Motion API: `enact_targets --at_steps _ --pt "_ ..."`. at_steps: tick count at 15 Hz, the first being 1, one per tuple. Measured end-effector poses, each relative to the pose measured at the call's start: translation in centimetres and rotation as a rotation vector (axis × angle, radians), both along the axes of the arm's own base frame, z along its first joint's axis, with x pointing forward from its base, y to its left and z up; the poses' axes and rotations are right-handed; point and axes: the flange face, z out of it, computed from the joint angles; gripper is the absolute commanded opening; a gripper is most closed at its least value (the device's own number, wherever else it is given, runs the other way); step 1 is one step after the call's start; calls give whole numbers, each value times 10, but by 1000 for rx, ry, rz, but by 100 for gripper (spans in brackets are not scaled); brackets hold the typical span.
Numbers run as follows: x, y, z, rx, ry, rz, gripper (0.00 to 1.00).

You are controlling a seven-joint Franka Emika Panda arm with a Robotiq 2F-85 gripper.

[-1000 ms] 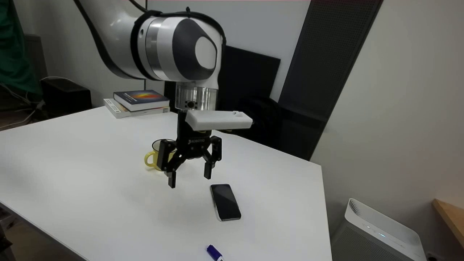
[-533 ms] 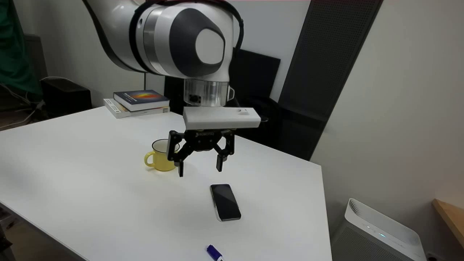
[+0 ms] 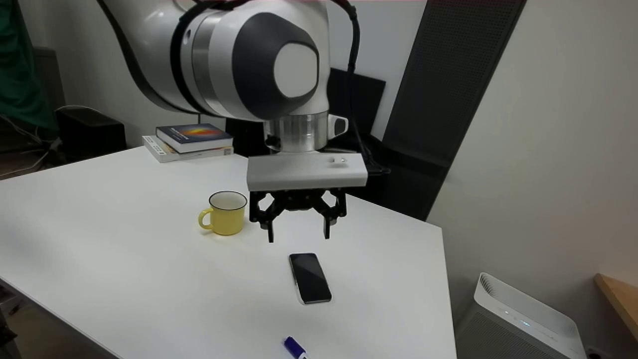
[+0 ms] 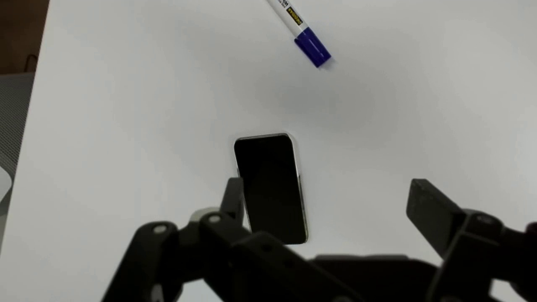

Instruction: Put the marker into the cup, put it back on the table then back into the cup again.

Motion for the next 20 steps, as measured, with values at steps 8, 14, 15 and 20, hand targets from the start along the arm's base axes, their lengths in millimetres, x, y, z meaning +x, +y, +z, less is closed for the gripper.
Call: enact_targets --at_steps 8,14,15,20 --pt "0 -1 0 -1 -6 -14 100" --pt "-5 -7 -11 -5 47 60 100" --pt "-6 -11 -14 -7 62 87 100" --pt "-8 -47 -28 -33 86 265 100"
